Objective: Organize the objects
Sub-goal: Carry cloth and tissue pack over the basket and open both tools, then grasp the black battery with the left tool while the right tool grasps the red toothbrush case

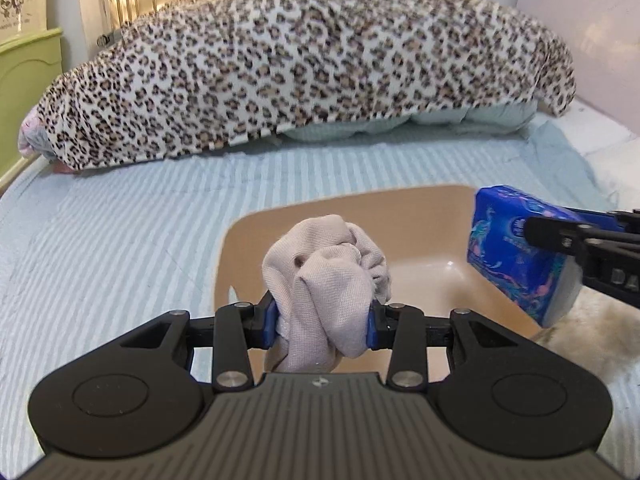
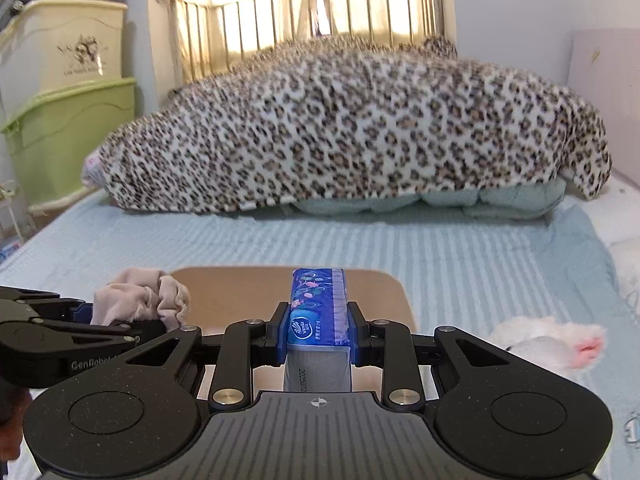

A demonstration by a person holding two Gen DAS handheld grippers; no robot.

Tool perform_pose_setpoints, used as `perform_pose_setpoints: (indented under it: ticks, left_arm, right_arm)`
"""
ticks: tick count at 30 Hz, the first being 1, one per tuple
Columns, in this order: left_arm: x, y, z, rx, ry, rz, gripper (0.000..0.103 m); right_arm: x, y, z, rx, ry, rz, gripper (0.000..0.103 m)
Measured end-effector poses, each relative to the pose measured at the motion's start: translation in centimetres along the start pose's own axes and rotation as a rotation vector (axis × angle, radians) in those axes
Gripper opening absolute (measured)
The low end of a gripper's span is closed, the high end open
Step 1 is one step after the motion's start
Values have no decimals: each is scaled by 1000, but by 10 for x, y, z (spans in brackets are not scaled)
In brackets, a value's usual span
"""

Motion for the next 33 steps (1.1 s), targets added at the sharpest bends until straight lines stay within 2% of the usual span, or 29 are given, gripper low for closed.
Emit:
perform_pose_setpoints:
  ticks: [6, 11, 12, 15, 16, 18, 20, 23, 28, 33]
  left_arm:
    - [-43, 1, 16, -34, 67, -53, 42]
    - [-52, 4, 25, -34, 102, -49, 48]
    - [-49, 4, 25, -40, 97, -50, 50]
    - [-37, 3, 23, -48, 76, -58, 74]
    - [-31, 2, 21, -52, 59, -56, 79]
    - [-16, 4, 19, -62, 32, -62, 85]
    - [-4, 6, 17, -55, 21, -57, 89]
    - [13, 10, 18, -32, 20, -42, 92]
    - [29, 20, 27, -57, 23, -71, 93]
    - [42, 29, 43, -41, 44, -62, 93]
  right_arm:
    - [-52, 5, 22, -25, 96, -6, 26]
    - [-63, 12, 35, -29, 159, -30, 28]
    - [-61, 12, 38, -33, 164, -33, 34]
    - [-52, 12, 38, -19, 147, -25, 51]
    - [-47, 12, 37, -6, 137, -20, 56]
    - [-36, 12, 32, 17, 118, -2, 74]
    - [-23, 13, 26, 36, 95, 3, 82]
    - [-2, 18, 22, 59, 80, 9, 103]
    - [25, 27, 22, 68, 67, 4, 103]
    - [47, 33, 38, 54, 93, -13, 103]
Point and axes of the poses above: each gripper's, at about its wrist camera, not at the fingertips, and x roughly against the way its jaws point, y to its left, z to its underside, the point moved 8 cm from there along -x, roughly the way its jaws point, and after that the axes turned 13 degrees about x, right-handed, at the moved point
